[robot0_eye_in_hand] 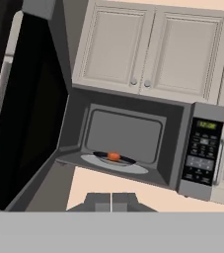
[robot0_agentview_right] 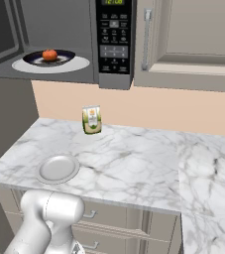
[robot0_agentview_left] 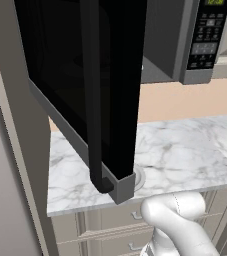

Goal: Pick the squash from the counter and place it in the microwave. Then turn on the microwave.

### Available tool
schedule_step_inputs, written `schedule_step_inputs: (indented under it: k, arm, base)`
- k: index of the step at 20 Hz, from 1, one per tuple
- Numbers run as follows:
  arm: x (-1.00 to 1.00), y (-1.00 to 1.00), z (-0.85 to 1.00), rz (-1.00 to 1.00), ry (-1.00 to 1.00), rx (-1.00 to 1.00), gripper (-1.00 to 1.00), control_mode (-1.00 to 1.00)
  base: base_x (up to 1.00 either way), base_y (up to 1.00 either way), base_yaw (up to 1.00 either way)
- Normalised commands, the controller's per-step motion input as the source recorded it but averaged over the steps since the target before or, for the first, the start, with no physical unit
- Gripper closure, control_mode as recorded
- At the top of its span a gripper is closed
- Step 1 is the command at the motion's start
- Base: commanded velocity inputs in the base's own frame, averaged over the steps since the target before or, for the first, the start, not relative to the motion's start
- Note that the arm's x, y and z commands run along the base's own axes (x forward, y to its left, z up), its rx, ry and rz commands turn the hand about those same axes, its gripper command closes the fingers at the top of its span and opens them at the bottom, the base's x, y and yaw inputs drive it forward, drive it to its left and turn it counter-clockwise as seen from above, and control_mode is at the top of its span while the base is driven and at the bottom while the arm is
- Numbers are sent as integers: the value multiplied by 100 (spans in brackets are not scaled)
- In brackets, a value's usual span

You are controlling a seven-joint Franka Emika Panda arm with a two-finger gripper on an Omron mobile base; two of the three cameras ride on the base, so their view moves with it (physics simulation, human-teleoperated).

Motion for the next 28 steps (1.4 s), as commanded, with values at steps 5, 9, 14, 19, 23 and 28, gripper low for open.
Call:
schedule_step_inputs:
  k: [5, 9, 14, 19, 23, 28]
  arm:
    - [-11, 13, 0, 0, -2, 0, 100, -100]
    - [-10, 15, 0, 0, -1, 0, 100, -100]
    - [-2, 17, -1, 0, 0, 0, 100, -100]
    - [0, 21, -6, -1, 0, 0, 100, -100]
    - [0, 23, -10, -1, 0, 0, 100, -100]
    - [0, 19, -7, -1, 0, 0, 100, -100]
  base:
    - [0, 0, 0]
    - [0, 0, 0]
    - [0, 0, 0]
    - [0, 0, 0]
    - [0, 0, 0]
    - [0, 0, 0]
